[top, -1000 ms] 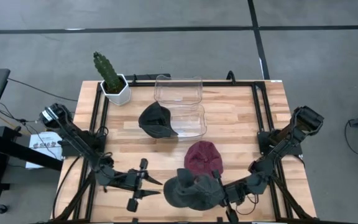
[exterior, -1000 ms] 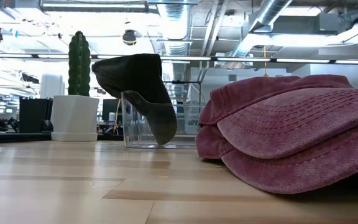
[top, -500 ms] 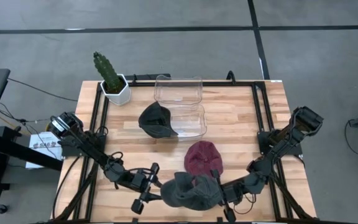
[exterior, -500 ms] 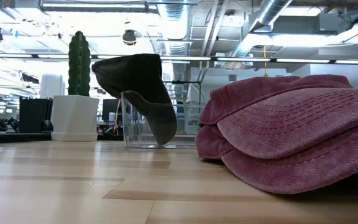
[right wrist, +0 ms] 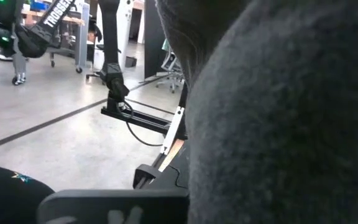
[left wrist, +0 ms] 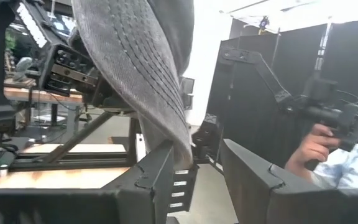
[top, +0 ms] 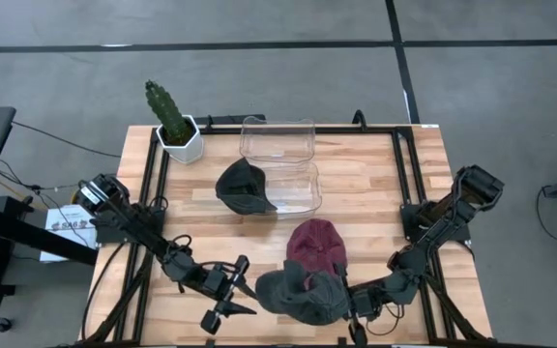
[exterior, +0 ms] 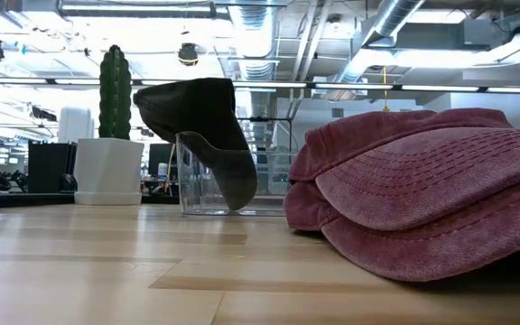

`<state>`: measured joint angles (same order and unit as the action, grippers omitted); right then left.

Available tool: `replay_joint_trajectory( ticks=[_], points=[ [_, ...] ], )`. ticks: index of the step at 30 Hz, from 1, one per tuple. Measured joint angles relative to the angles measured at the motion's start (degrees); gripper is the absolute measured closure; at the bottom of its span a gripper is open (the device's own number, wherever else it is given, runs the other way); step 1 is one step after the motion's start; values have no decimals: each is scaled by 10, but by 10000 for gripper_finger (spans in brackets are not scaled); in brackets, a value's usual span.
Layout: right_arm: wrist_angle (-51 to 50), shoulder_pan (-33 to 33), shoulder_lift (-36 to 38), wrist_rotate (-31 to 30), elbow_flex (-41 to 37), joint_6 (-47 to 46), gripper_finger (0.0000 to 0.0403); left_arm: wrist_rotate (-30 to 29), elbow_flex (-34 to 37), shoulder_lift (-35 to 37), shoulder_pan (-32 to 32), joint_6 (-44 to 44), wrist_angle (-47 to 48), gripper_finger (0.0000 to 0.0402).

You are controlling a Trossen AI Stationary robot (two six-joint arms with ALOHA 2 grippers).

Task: Pick & Place hat
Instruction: Put the black cap into the bottom transparent bin

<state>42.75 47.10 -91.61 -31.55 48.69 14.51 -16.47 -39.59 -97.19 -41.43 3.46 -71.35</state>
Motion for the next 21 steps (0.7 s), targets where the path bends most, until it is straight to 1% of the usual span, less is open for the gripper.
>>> replay_joint_trajectory(
  ticks=[5,9,13,17,21],
  points=[
    [-24,-24,0,2,0,-21,401,-2,0,0,29,-1,-3,269],
    [-34,-40,0,14,0,-25,401,1,0,0,57,-2,-6,269],
    [-51,-50,1,14,0,-6,401,12,0,0,75,-40,-6,281],
    [-57,-67,6,11,0,29,393,15,1,14,94,-65,-8,318],
    [-67,-91,22,3,-1,64,383,6,1,49,99,-108,-7,381]
  ],
)
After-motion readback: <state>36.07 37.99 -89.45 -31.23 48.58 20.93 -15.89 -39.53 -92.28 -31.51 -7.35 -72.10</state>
